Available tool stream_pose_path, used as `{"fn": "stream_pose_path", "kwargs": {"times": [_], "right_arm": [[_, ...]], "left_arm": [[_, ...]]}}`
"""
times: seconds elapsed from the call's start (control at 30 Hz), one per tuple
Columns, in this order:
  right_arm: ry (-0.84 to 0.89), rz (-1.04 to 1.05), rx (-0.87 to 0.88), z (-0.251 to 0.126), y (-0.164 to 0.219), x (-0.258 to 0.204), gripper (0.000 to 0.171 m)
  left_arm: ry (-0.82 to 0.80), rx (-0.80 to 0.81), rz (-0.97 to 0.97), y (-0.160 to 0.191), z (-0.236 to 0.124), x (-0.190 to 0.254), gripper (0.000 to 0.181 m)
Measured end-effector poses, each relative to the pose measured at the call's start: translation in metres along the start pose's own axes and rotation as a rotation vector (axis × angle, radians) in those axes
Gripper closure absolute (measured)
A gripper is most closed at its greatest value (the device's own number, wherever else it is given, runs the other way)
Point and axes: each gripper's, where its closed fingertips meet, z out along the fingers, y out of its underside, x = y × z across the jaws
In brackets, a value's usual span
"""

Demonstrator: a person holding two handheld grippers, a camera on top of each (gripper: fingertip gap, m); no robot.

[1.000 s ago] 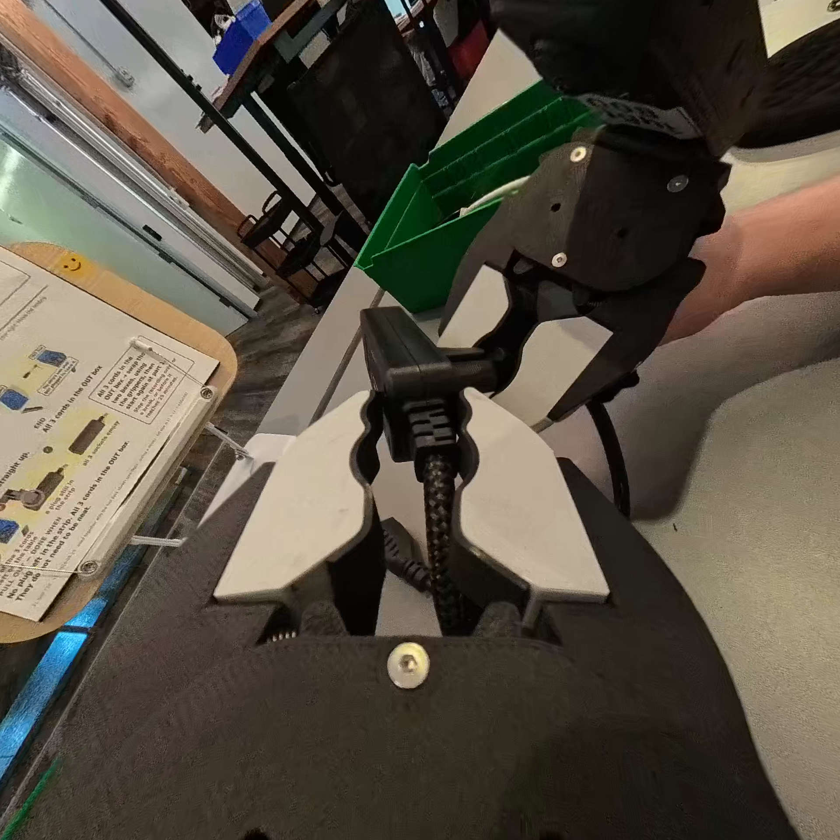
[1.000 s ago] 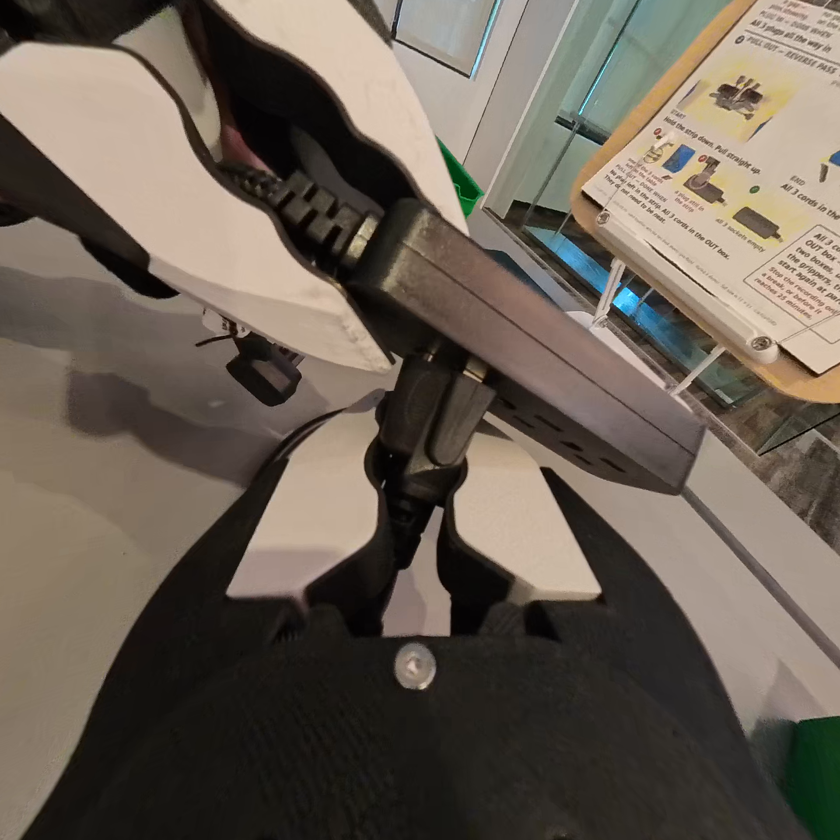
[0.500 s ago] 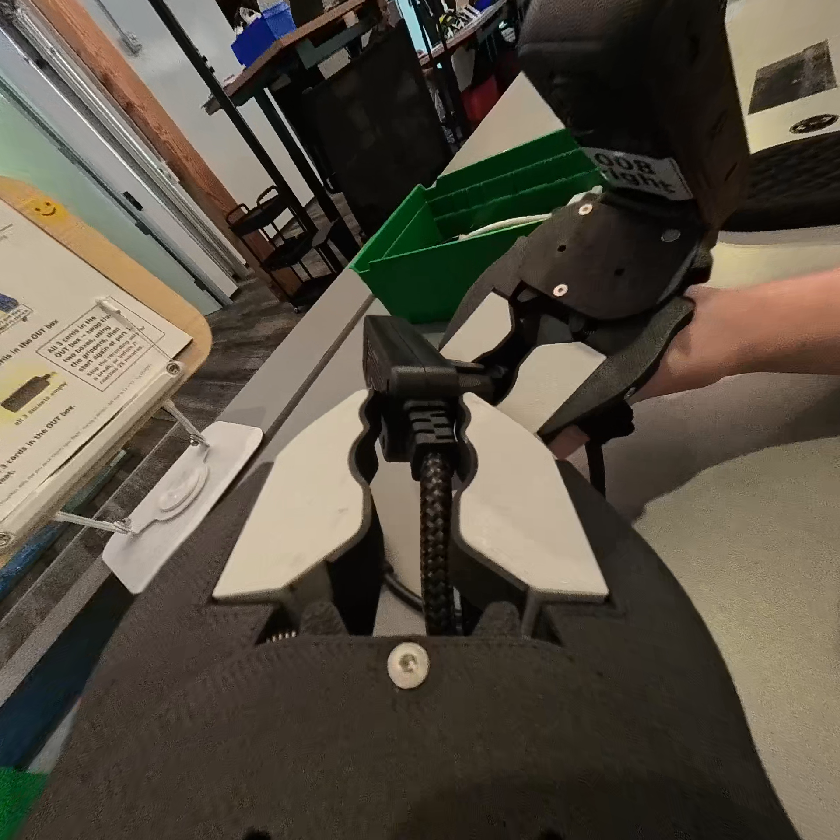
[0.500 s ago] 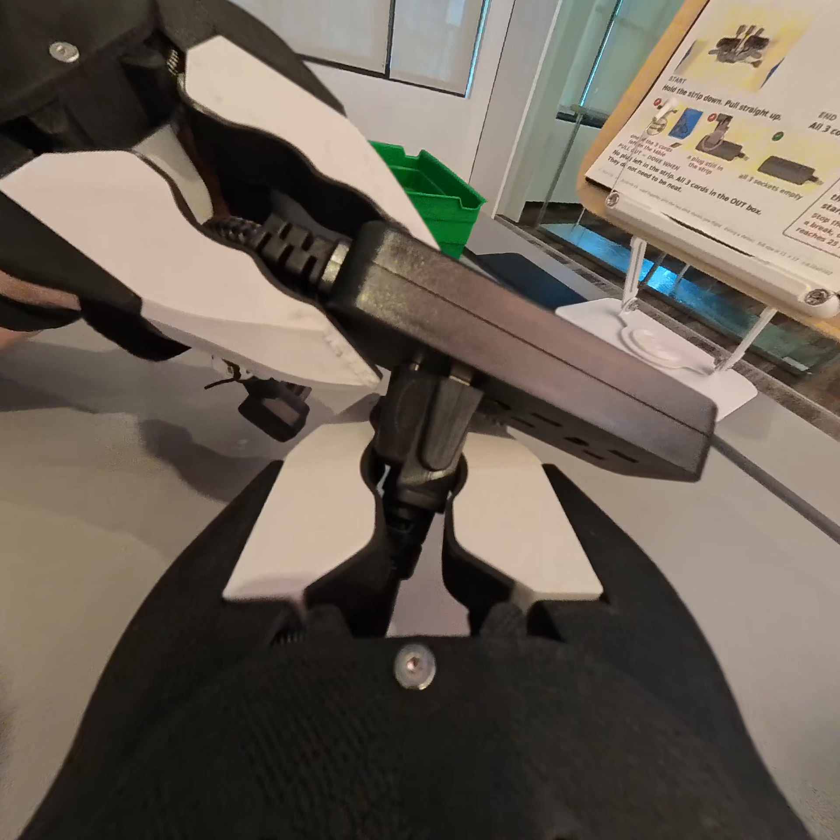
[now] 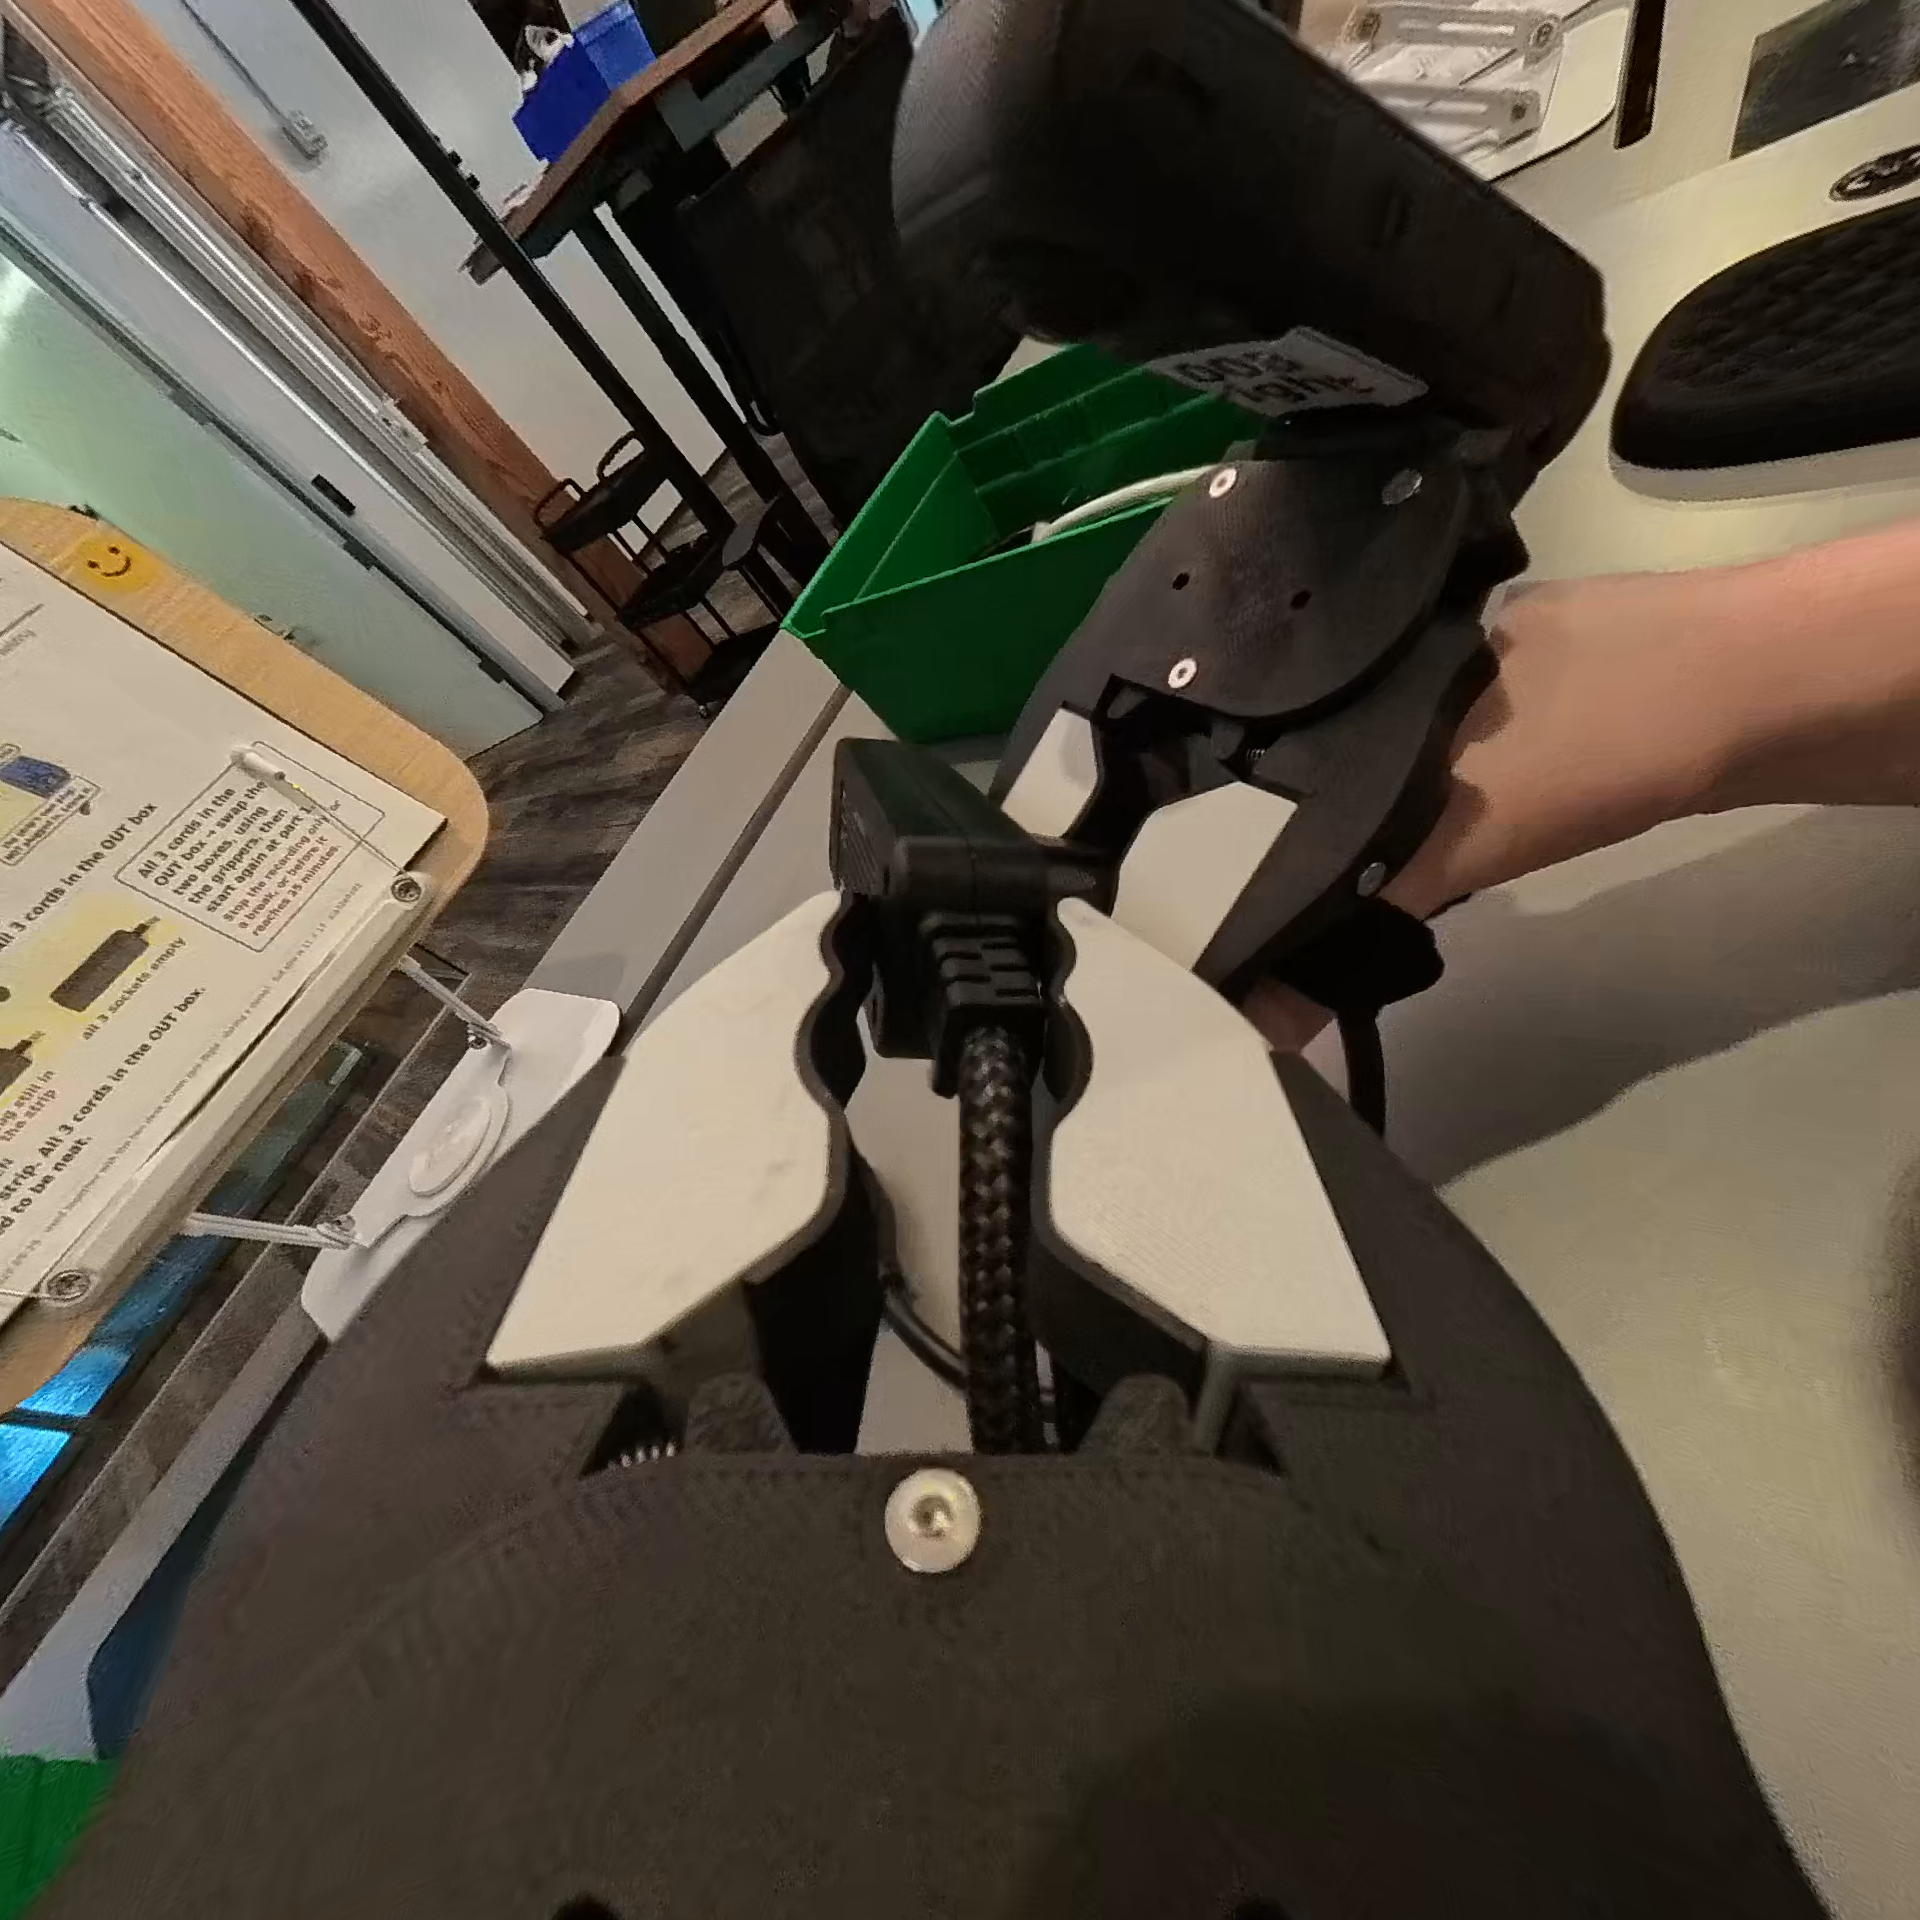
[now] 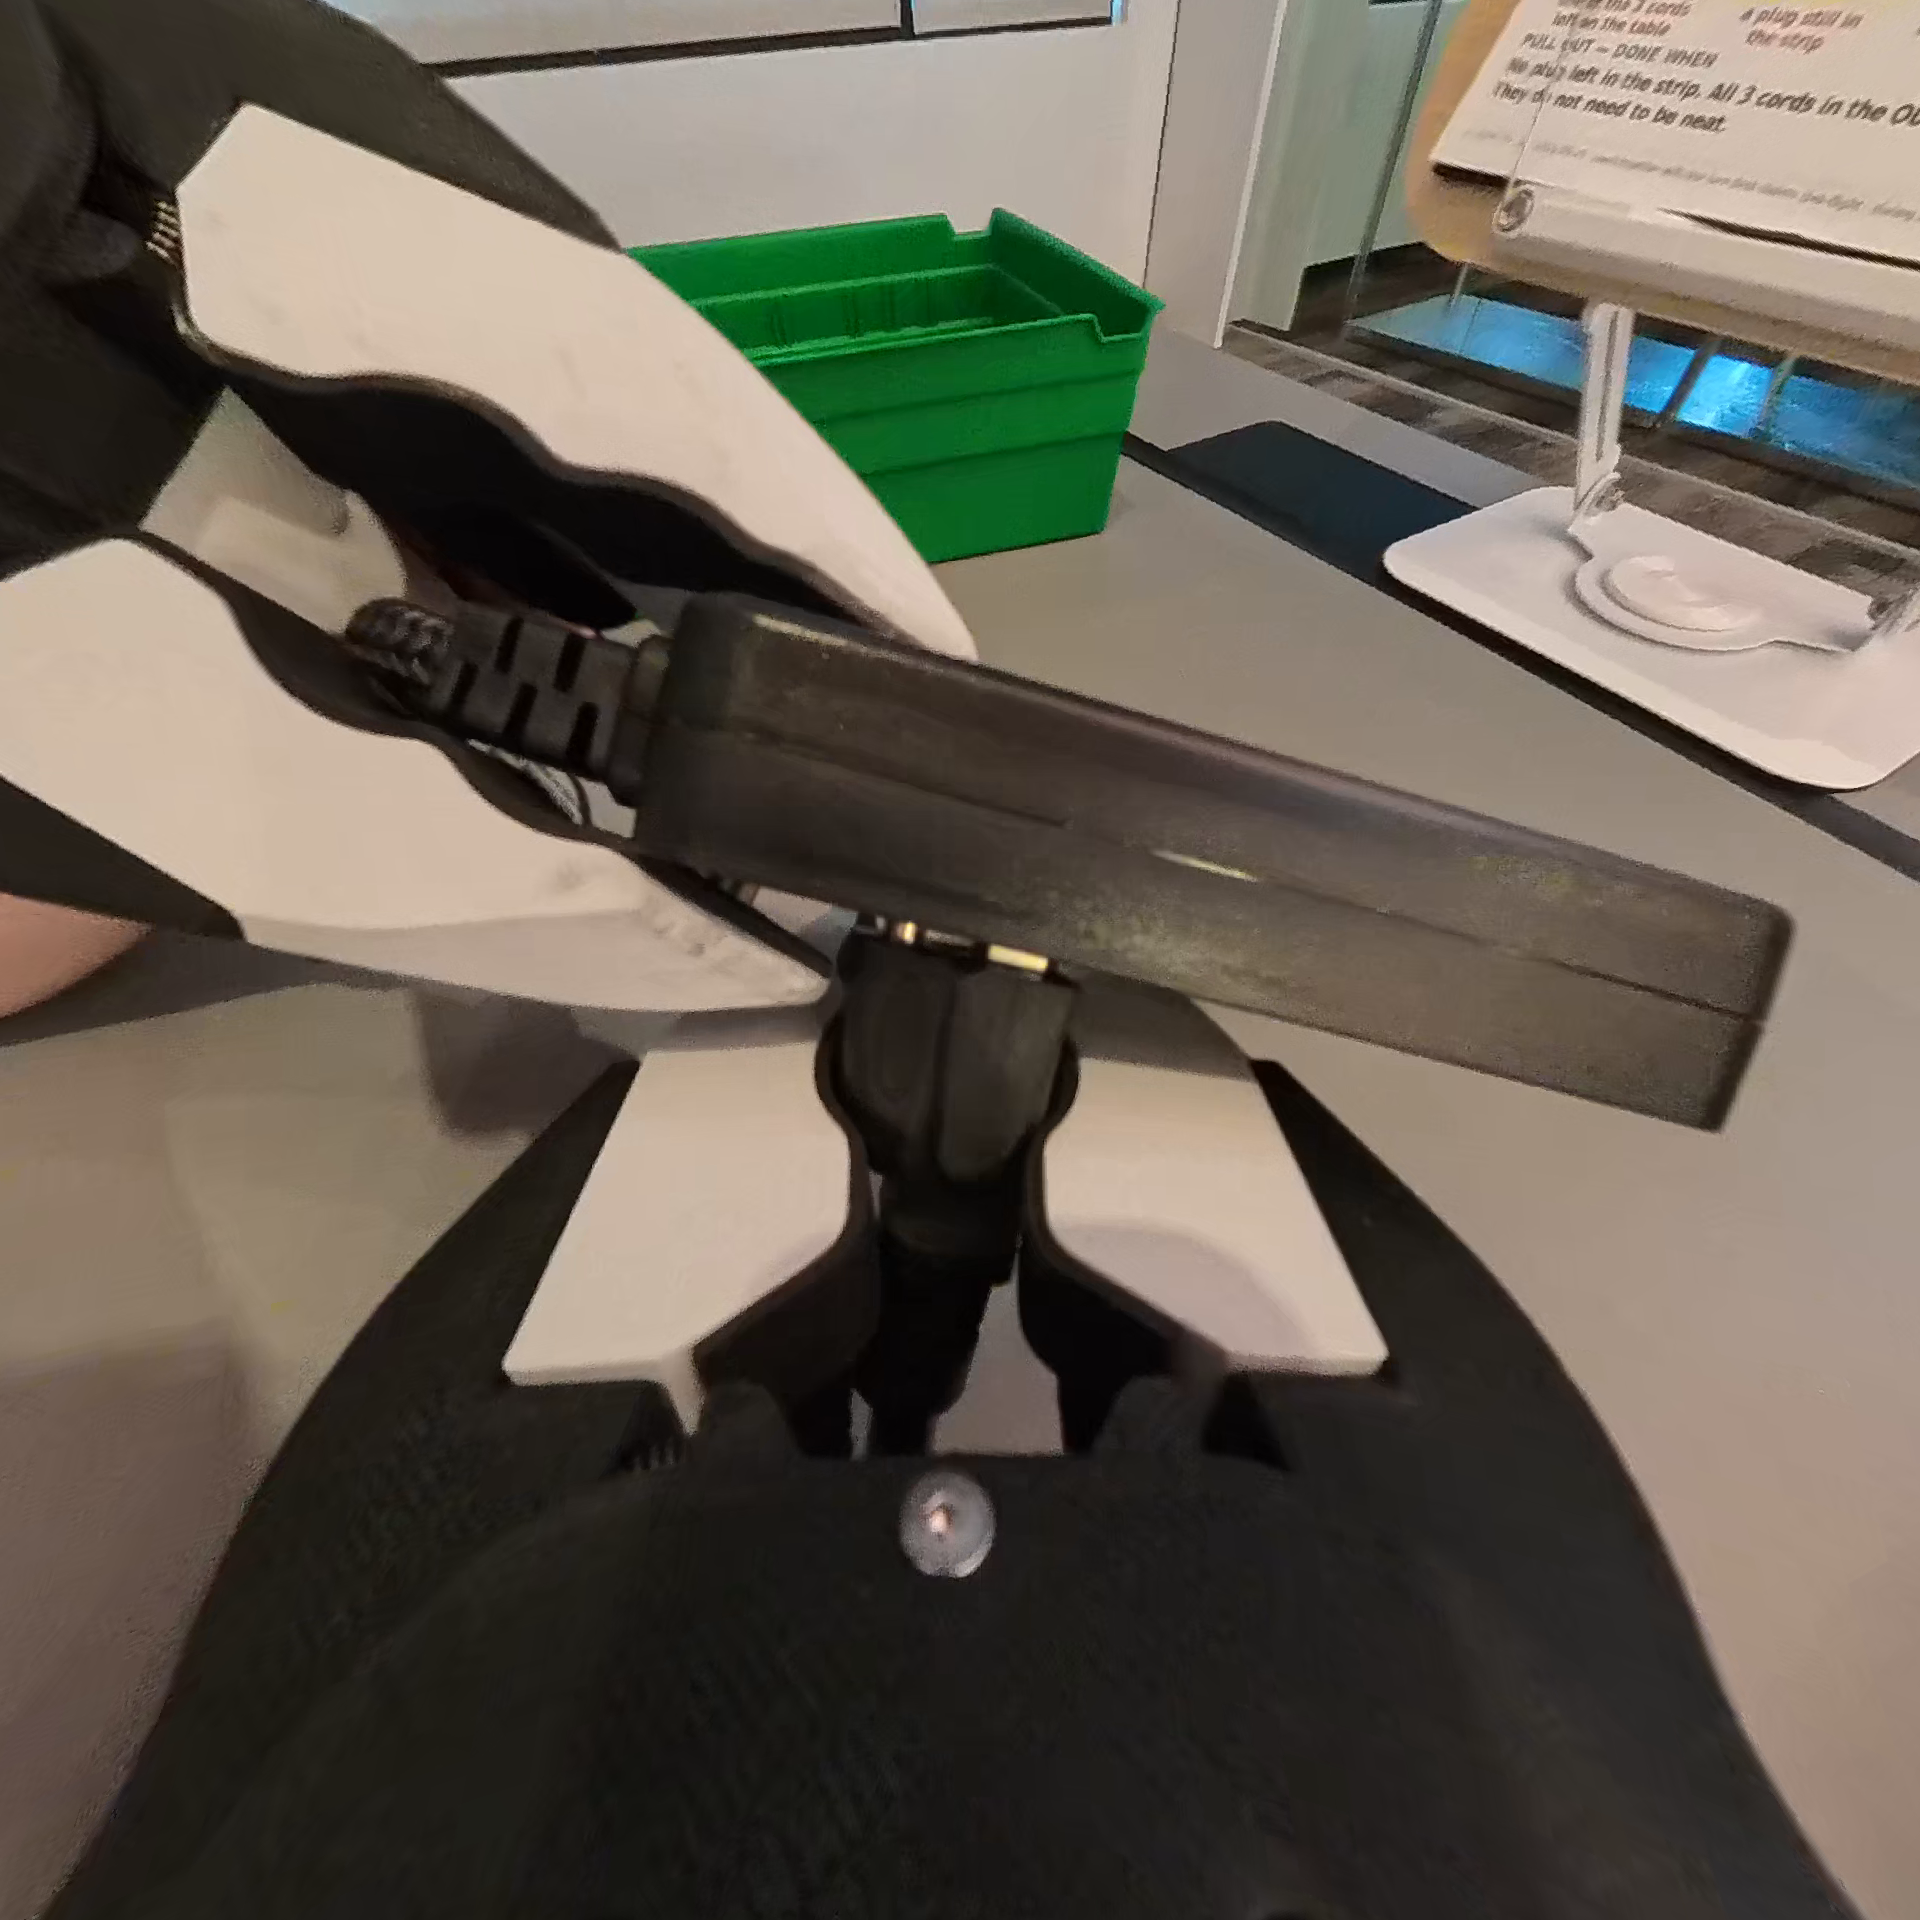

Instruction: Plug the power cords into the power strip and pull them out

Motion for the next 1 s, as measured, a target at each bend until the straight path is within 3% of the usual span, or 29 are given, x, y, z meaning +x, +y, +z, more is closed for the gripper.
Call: {"fn": "stream_pose_path", "kwargs": {"times": [0.43,0.53,0.6,0.73,1.0], "right_arm": [[-0.064,-0.137,-0.050,-0.002,0.011,-0.008,0.143],[-0.056,-0.170,-0.099,-0.002,0.018,-0.007,0.138],[-0.121,-0.129,-0.082,-0.003,0.016,-0.015,0.123],[-0.254,0.017,-0.023,-0.007,0.010,-0.024,0.145],[-0.270,0.061,-0.063,-0.008,0.016,-0.024,0.147]], "left_arm": [[0.019,-0.009,0.075,-0.003,-0.002,0.007,0.152],[0.019,-0.016,0.069,-0.002,0.000,0.009,0.152],[0.015,-0.015,0.070,-0.002,0.000,0.008,0.152],[0.020,0.003,0.089,-0.005,-0.003,0.012,0.152],[-0.013,-0.003,0.158,-0.004,-0.001,0.014,0.153]]}}
